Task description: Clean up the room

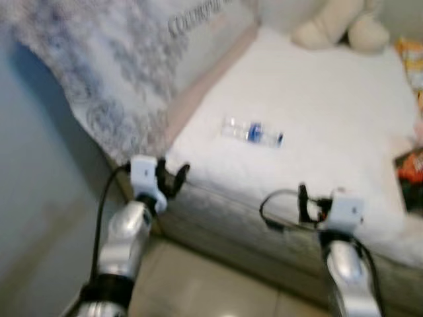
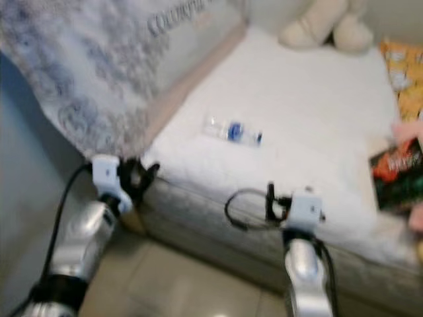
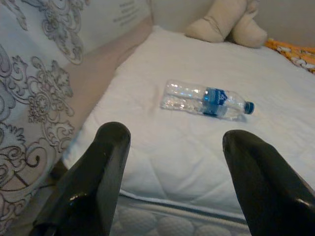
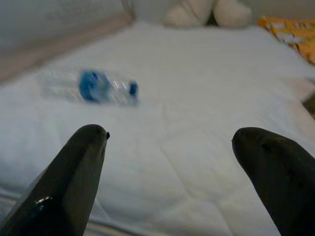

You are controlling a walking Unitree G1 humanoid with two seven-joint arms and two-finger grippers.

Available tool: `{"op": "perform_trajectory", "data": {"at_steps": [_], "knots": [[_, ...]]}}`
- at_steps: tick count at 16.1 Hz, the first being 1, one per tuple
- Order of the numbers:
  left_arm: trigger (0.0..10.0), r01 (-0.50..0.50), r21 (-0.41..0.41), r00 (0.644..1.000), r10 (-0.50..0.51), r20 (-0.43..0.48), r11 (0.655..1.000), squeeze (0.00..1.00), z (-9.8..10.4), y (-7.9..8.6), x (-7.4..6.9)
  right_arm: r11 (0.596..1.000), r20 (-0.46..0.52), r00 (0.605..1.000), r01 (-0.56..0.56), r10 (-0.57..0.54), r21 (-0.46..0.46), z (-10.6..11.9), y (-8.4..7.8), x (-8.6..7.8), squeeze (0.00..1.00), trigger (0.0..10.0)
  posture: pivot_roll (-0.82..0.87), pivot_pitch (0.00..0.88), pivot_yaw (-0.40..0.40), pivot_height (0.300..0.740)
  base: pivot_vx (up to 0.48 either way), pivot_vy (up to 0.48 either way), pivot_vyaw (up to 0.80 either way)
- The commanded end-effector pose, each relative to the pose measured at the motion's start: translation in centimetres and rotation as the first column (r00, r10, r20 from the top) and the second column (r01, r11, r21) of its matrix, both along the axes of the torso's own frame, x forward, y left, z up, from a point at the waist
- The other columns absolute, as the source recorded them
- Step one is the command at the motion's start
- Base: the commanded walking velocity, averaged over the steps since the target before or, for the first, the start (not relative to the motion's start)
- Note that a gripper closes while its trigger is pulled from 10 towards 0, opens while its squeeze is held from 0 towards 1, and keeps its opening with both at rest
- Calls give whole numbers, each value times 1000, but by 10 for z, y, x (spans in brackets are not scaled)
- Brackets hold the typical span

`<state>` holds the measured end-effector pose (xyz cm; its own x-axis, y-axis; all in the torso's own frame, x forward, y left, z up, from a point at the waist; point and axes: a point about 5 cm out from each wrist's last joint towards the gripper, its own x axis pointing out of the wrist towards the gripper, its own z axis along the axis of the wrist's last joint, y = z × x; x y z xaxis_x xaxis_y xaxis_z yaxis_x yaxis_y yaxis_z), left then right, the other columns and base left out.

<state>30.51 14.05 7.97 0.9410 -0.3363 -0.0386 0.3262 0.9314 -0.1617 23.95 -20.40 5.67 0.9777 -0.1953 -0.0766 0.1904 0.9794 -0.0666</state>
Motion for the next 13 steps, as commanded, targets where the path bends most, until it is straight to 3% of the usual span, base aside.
{"op": "perform_trajectory", "data": {"at_steps": [1,3,6,7,8,9,12,13], "knots": [[10000,-22,16,1000,23,-3,1000,0,0,8,2,1000,10,1000,-11,11,1,2,3,2,0,10000,-133,0,44,740,0,480,-625],[10000,-33,46,999,33,0,998,0,0,10,3,1000,3,1000,-7,7,-4,1,1,3,0,10000,-129,0,45,740,0,480,-616],[10000,-76,102,997,76,-4,992,0,-2,14,3,997,-4,997,-75,75,7,0,11,4,0,10000,-128,0,50,740,0,0,-202],[10000,-121,79,992,123,-16,990,0,-3,18,3,998,7,998,-70,69,1,1,10,4,0,10000,-128,0,52,740,0,0,0],[10000,-230,0,971,230,-65,973,0,-9,32,-1,999,68,997,-28,26,28,8,5,3,0,10000,-131,0,54,740,0,0,0],[10000,-260,-6,963,259,-71,966,0,-11,40,-6,997,94,995,19,-26,78,12,-2,0,0,10000,-131,0,51,740,0,0,0],[10000,-165,109,986,166,4,980,0,-6,30,-9,997,41,998,42,-45,68,4,-5,-5,0,10000,-126,0,46,740,0,0,0],[10000,-154,106,988,155,6,982,0,-6,27,-8,997,37,998,39,-42,63,3,-5,-5,0,10000,-126,0,47,740,0,0,0]]}}
